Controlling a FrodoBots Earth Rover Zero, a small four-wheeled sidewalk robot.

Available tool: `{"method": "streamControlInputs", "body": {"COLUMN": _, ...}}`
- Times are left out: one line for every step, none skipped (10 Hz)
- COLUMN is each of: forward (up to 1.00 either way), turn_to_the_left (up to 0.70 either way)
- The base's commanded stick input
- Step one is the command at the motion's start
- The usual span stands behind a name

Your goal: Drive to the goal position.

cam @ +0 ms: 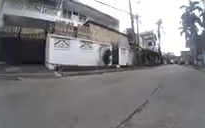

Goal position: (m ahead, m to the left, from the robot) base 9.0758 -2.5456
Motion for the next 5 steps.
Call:
{"method": "streamControlInputs", "body": {"forward": 1.00, "turn_to_the_left": 0.00}}
{"method": "streamControlInputs", "body": {"forward": 1.00, "turn_to_the_left": 0.00}}
{"method": "streamControlInputs", "body": {"forward": 1.00, "turn_to_the_left": 0.00}}
{"method": "streamControlInputs", "body": {"forward": 1.00, "turn_to_the_left": 0.00}}
{"method": "streamControlInputs", "body": {"forward": 1.00, "turn_to_the_left": 0.00}}
